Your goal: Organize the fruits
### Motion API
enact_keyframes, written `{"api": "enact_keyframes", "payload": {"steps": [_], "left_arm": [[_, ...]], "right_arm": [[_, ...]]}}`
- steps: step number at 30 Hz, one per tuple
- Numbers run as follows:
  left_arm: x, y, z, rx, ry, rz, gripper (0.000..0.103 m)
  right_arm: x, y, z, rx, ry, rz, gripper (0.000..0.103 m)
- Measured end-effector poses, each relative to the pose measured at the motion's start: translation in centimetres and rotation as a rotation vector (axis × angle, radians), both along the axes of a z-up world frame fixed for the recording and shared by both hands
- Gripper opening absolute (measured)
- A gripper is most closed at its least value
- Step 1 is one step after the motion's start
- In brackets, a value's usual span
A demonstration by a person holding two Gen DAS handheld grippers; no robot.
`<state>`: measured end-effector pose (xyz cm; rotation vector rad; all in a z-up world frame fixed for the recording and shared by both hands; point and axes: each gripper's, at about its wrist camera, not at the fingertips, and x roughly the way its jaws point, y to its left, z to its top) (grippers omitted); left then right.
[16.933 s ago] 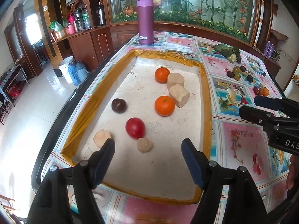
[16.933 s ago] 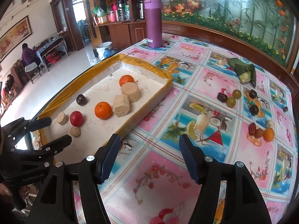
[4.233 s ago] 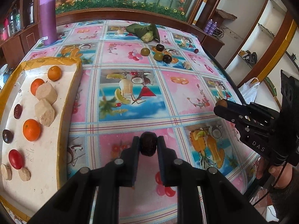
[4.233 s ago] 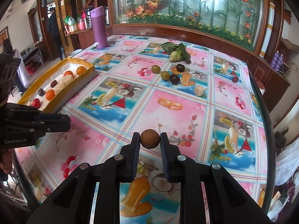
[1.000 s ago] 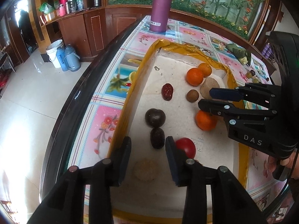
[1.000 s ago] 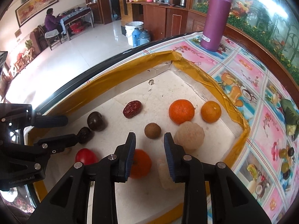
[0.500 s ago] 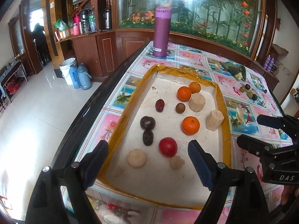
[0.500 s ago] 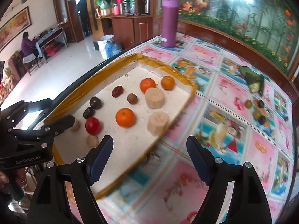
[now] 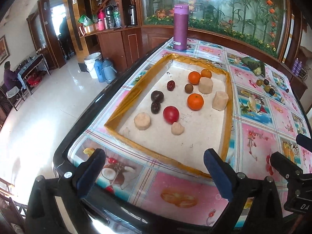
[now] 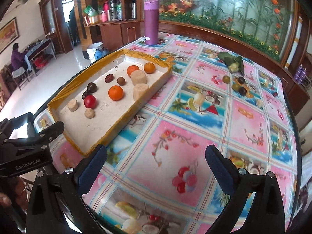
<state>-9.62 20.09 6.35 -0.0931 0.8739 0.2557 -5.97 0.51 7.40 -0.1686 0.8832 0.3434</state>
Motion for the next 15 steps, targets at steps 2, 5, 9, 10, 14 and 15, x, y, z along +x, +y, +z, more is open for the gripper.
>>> {"api": "enact_keyframes", "payload": {"steps": [2, 5, 9, 10, 14, 15], "left_arm": [[-0.2, 0.1, -0.2, -0.042, -0.009, -0.03, 0.102], [-0.2, 0.2, -0.7, -0.093, 0.017, -0.078, 0.102], [-0.3, -0.2, -1.1, -0.024, 0.04, -0.11, 0.102], [-0.5, -0.1, -1.1, -0.019, 0.032, -0.119, 0.102], [-0.8, 0.3, -0.7, -0.022, 0.019, -0.152, 0.103], [-0.8, 0.4, -0.6, -0.028, 0.014, -0.159, 0.103]], "right_arm": [[-0.9, -0.2, 0.0, -0.012, -0.013, -0.023, 0.101], [-2.2, -0.5, -0.1, -0.021, -0.032, -0.07, 0.101], [-3.2, -0.4, -0.6, -0.011, -0.028, -0.12, 0.102], [-3.3, -0.3, -0.6, -0.01, -0.022, -0.123, 0.102], [-4.0, 0.3, -0.7, -0.021, -0.02, -0.142, 0.102], [-4.0, 0.4, -0.8, -0.024, -0.017, -0.146, 0.102]]}}
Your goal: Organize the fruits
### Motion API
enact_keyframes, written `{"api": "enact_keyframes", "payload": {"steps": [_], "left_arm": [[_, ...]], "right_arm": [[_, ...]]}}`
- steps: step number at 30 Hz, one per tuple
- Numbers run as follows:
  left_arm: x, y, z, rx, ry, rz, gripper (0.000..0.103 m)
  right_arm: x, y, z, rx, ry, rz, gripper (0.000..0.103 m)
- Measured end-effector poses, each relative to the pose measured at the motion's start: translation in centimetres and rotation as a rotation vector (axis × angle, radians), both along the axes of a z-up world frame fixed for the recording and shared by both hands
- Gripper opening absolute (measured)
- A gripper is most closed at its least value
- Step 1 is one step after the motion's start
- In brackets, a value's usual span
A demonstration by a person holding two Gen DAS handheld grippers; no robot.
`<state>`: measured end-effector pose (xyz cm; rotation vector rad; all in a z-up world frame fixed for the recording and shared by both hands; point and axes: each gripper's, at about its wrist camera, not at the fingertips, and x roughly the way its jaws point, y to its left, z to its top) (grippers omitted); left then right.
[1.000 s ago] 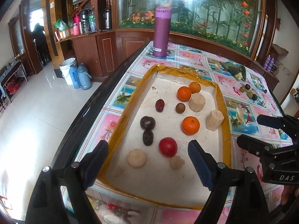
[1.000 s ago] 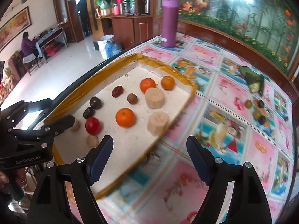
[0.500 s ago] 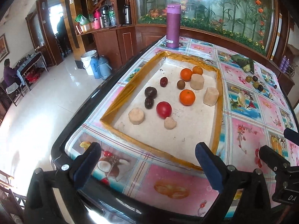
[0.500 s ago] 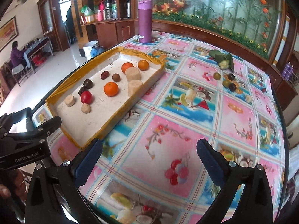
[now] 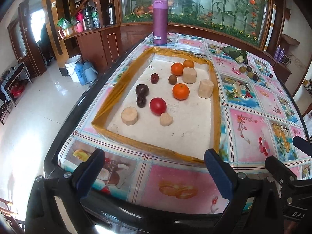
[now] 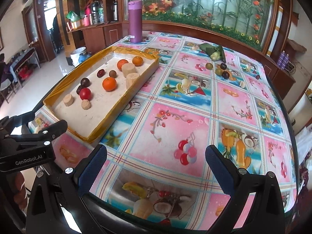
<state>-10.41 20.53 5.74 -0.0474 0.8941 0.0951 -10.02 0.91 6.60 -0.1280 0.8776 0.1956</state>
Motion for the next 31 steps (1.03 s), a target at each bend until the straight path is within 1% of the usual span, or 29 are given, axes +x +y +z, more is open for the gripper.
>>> {"api": "enact_keyframes", "payload": {"steps": [4, 6, 8, 10, 17, 24, 31], "left_arm": [[-0.2, 0.6, 0.3, 0.013, -0.042, 0.027, 0.103], [-0.6, 0.7, 0.5, 0.044, -0.07, 0.05, 0.102], [-0.9, 0.7, 0.8, 0.061, -0.1, 0.047, 0.102], [-1.1, 0.8, 1.0, 0.062, -0.122, 0.036, 0.102], [-0.9, 1.0, 1.0, 0.038, -0.112, 0.01, 0.102], [-0.4, 1.5, 0.5, -0.024, -0.091, 0.006, 0.102], [-0.3, 0.8, 0.6, 0.001, -0.09, -0.01, 0.102]], "right_arm": [[-0.3, 0.5, -0.3, -0.013, 0.013, -0.012, 0.102], [-0.4, 0.7, -0.4, -0.018, 0.017, -0.016, 0.102], [-0.5, 0.8, -0.5, -0.027, 0.02, -0.019, 0.102], [-0.4, 1.0, -0.6, -0.031, 0.025, -0.022, 0.102], [-0.4, 1.4, -0.7, -0.036, 0.031, -0.021, 0.102], [-0.3, 1.5, -0.9, -0.036, 0.037, -0.02, 0.102], [-0.2, 1.4, -0.9, -0.032, 0.039, -0.021, 0.102]]}}
